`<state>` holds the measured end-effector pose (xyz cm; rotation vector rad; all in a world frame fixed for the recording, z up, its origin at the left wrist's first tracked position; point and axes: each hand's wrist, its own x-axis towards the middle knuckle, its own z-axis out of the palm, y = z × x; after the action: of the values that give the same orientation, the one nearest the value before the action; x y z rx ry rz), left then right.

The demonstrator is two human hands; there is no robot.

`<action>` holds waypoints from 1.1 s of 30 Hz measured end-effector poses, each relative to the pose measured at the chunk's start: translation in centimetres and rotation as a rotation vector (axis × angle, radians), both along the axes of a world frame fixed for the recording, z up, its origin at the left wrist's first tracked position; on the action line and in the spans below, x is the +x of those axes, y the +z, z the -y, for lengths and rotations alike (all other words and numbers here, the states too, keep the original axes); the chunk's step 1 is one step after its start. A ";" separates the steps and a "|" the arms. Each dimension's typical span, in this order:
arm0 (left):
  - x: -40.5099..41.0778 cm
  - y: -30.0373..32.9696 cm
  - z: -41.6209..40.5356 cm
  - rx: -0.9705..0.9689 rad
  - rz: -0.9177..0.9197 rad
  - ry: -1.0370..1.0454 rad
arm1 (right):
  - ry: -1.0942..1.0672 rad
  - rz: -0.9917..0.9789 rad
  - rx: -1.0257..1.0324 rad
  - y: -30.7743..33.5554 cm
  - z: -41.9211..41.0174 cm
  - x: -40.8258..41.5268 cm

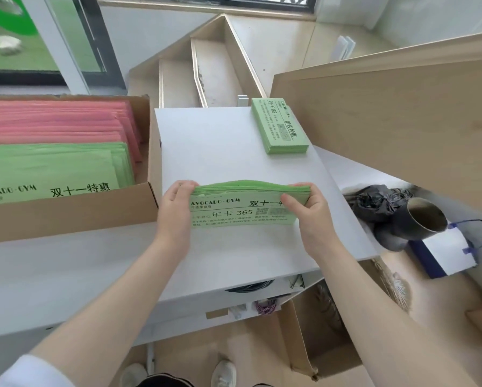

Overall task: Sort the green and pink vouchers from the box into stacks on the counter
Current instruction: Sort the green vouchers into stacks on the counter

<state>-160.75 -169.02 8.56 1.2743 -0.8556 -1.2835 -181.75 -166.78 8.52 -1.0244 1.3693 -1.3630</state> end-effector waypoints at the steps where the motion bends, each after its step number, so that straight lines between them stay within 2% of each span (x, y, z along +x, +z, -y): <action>1: 0.1 0.0 -0.1 -0.014 0.009 0.013 | 0.019 -0.024 0.001 -0.1 -0.1 -0.1; 4: 0.7 -0.9 -0.5 -0.078 0.017 -0.056 | 0.095 -0.061 0.004 -0.1 -0.2 -0.7; 7: 1.3 -1.9 -0.7 -0.142 0.106 -0.182 | 0.116 -0.139 0.016 -0.2 0.1 -1.0; 10: 1.9 -2.3 0.0 -0.167 0.120 -0.205 | 0.080 -0.172 -0.041 0.1 0.3 -0.8; 14: 1.7 -2.0 0.8 -0.207 0.121 -0.241 | 0.006 -0.116 -0.130 0.5 0.3 -1.2; 18: 1.6 -3.9 1.1 -0.139 0.454 -0.319 | 0.123 -0.219 -0.013 -1.0 0.0 -2.2; 20: 1.7 -4.3 1.4 -0.116 0.515 -0.305 | 0.090 -0.318 -0.057 -0.6 0.2 -2.9; 24: 1.0 -3.7 2.0 -0.119 0.531 -0.294 | 0.224 -0.803 -0.093 0.1 1.4 -4.1; 26: 0.5 -3.2 2.6 -0.118 0.543 -0.250 | 0.254 -0.931 -0.070 0.2 2.0 -4.5; 28: -0.1 -2.3 3.5 -0.147 0.531 -0.196 | 0.236 -0.906 -0.037 0.5 2.4 -4.9; 29: -0.5 -1.7 3.9 -0.162 0.488 -0.169 | 0.211 -0.833 -0.013 0.6 2.6 -5.0; 31: -1.6 -0.6 5.2 -0.126 0.288 -0.105 | 0.136 -0.596 0.046 0.8 3.0 -5.2; 33: -3.1 0.6 6.9 -0.041 -0.009 -0.035 | 0.067 -0.377 0.090 0.9 3.8 -5.4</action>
<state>-163.81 -175.88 9.11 1.2248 -0.8973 -1.2922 -187.15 -170.61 9.46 -1.2995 1.6383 -1.0828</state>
